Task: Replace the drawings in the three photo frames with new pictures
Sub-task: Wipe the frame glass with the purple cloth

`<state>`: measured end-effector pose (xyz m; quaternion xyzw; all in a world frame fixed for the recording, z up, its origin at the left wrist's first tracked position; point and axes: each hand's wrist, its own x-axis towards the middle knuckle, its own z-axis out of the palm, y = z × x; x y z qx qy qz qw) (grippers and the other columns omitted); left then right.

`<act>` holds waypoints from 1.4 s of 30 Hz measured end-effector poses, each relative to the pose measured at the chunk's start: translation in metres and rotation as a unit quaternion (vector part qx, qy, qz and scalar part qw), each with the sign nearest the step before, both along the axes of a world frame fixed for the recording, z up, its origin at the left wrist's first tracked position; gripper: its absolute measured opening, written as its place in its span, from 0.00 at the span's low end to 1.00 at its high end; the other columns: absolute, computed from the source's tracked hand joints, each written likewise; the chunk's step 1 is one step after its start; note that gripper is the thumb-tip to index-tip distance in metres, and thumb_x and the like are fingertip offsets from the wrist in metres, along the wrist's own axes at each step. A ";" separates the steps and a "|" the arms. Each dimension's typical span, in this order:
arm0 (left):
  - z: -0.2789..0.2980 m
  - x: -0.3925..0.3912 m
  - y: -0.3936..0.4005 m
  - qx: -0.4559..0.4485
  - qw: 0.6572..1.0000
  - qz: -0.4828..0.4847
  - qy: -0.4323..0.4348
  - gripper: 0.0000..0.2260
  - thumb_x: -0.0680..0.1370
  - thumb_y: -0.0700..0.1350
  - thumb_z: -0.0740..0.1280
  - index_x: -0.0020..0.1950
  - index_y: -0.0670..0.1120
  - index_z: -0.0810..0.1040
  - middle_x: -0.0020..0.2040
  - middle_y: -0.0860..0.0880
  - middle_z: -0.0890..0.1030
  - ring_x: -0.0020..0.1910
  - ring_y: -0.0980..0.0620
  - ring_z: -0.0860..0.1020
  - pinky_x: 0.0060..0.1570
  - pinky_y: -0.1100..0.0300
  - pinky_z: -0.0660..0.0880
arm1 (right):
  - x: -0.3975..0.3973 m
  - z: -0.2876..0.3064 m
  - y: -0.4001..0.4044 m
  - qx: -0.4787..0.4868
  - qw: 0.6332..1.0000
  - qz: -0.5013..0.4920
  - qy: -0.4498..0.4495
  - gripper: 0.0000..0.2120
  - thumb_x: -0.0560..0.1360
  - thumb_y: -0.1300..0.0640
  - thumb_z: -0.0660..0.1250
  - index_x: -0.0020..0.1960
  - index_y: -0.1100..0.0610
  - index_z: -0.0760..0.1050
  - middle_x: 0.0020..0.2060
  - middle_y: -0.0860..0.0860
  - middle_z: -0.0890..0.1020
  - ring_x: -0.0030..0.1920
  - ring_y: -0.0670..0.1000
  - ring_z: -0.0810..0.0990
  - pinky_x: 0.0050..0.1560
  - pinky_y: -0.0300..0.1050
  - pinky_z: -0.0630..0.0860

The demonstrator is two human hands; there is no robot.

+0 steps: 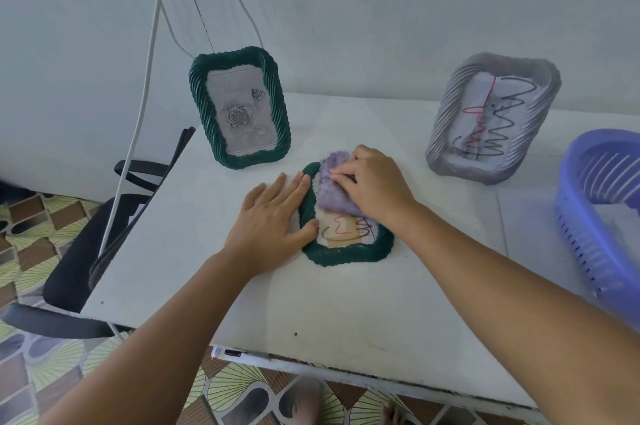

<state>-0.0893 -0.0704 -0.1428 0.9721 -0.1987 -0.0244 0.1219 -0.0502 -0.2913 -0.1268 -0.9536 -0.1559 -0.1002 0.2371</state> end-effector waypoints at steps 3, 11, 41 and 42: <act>-0.001 0.000 0.000 -0.001 1.000 0.002 -0.002 0.35 0.78 0.68 0.47 0.83 0.57 0.46 0.82 0.60 0.48 0.81 0.59 0.42 0.80 0.53 0.42 | -0.005 -0.001 0.008 0.020 0.999 0.044 0.015 0.08 0.80 0.52 0.69 0.54 0.50 0.87 0.47 0.49 0.78 0.47 0.50 0.76 0.51 0.49 0.75; 0.000 -0.001 0.000 -0.004 1.000 0.000 -0.002 0.35 0.78 0.68 0.47 0.83 0.58 0.45 0.82 0.60 0.49 0.81 0.59 0.43 0.80 0.54 0.42 | -0.001 0.000 -0.006 0.005 1.000 0.011 0.003 0.08 0.80 0.51 0.69 0.55 0.48 0.86 0.46 0.48 0.78 0.46 0.49 0.75 0.50 0.48 0.75; -0.002 0.000 0.000 -0.013 1.000 0.010 -0.003 0.35 0.78 0.67 0.49 0.83 0.58 0.47 0.82 0.62 0.49 0.81 0.60 0.43 0.80 0.55 0.42 | -0.009 0.002 -0.001 0.018 0.997 0.074 0.025 0.08 0.79 0.51 0.69 0.54 0.48 0.87 0.44 0.48 0.78 0.45 0.49 0.75 0.49 0.45 0.72; -0.002 0.000 0.000 -0.012 1.000 0.010 -0.003 0.35 0.78 0.67 0.49 0.83 0.58 0.47 0.82 0.62 0.49 0.81 0.60 0.43 0.80 0.55 0.42 | -0.012 0.002 -0.009 0.013 0.996 0.085 0.024 0.08 0.79 0.51 0.70 0.54 0.47 0.87 0.44 0.48 0.78 0.45 0.48 0.75 0.48 0.45 0.72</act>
